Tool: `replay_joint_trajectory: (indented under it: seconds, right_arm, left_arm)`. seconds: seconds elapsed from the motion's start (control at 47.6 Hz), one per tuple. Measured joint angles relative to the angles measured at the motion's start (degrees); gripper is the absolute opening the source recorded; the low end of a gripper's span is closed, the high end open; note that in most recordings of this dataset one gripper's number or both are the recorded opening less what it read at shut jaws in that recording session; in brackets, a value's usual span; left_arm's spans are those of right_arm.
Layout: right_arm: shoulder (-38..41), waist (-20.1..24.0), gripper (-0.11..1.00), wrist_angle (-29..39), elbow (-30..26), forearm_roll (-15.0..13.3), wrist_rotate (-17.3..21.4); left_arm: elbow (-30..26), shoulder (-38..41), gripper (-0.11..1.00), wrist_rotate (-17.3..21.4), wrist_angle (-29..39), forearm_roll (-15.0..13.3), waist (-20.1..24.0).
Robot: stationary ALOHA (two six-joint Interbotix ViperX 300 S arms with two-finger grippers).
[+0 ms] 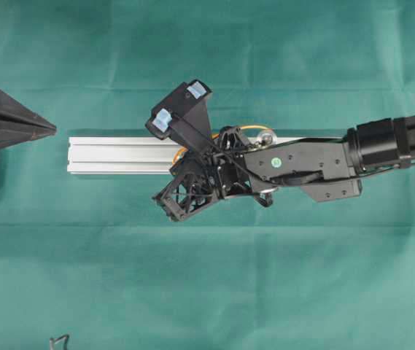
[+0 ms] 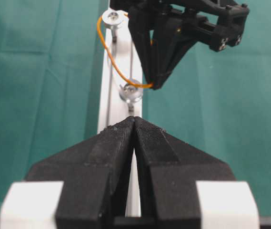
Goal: Hook the rubber onto the shaft.
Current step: 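Lower the band loop down over the left knob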
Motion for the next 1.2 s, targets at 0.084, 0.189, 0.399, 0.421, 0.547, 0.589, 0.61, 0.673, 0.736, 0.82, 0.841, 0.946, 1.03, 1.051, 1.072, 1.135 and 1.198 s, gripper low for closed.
replay_joint_trajectory:
  seconds: [0.084,0.189,0.399,0.421,0.547,0.589,0.61,0.673,0.736,0.82,0.841,0.946,1.03,1.051,1.072,1.135,1.198]
  right_arm:
    - [0.3,-0.5,0.07,-0.9,0.0,0.0,0.1]
    - [0.5,-0.8,0.07,-1.8,0.0,0.0,0.0]
    - [1.3,-1.1,0.07,-2.8,0.0,-0.1,0.0]
    - [1.4,-1.1,0.07,-2.8,0.0,-0.1,0.0]
    - [1.6,-1.3,0.07,-2.9,0.0,-0.1,0.0]
    - [1.6,-1.4,0.07,-3.0,0.0,-0.1,0.0]
    - [1.6,-1.4,0.07,-3.0,0.0,-0.1,0.0]
    - [1.6,-1.5,0.07,-3.0,0.0,0.0,0.1]
    - [1.8,-1.5,0.07,-3.1,0.0,-0.1,0.0]
    - [1.8,-1.8,0.07,-3.3,0.0,-0.1,0.0]
    - [1.8,-1.8,0.07,-3.5,0.0,-0.1,0.0]
    - [2.1,-2.2,0.07,-4.0,0.0,-0.1,0.0]
    - [2.4,-2.3,0.07,-4.3,0.0,-0.1,0.1]
    - [2.5,-2.2,0.07,-4.3,0.0,-0.1,0.0]
    - [2.6,-2.3,0.07,-4.3,0.0,-0.1,0.1]
    - [2.8,-2.3,0.07,-4.4,0.0,-0.1,0.0]
    - [3.2,-2.3,0.07,-4.5,0.0,-0.1,0.0]
  left_arm:
    - [0.0,0.0,0.00,0.0,0.0,0.0,0.0]
    - [0.0,0.0,0.00,0.0,0.0,0.0,0.0]
    - [0.0,0.0,0.00,0.0,0.0,0.0,0.0]
    - [0.0,0.0,0.00,0.0,0.0,0.0,0.0]
    - [-0.1,0.0,0.00,0.0,0.0,-0.1,0.0]
    - [-0.1,0.0,0.00,0.0,0.0,-0.1,0.0]
    - [0.0,0.0,0.00,0.0,0.0,0.0,0.0]
    - [0.0,0.0,0.00,0.0,0.0,-0.1,0.0]
    - [-0.1,0.0,0.00,0.0,0.0,0.0,0.0]
    - [-0.1,0.0,0.00,0.0,0.0,0.0,0.0]
    - [-0.1,0.0,0.00,0.0,0.0,-0.1,0.0]
    - [-0.1,0.0,0.00,0.0,0.0,-0.1,0.0]
    - [-0.1,0.0,0.00,-0.1,0.0,0.0,0.0]
    - [0.0,0.0,0.00,0.0,0.0,-0.1,0.0]
    - [-0.1,0.0,0.00,0.0,0.0,0.0,0.0]
    - [-0.1,0.0,0.00,0.0,0.0,-0.1,0.1]
    - [0.0,0.0,0.00,-0.1,0.0,-0.1,0.0]
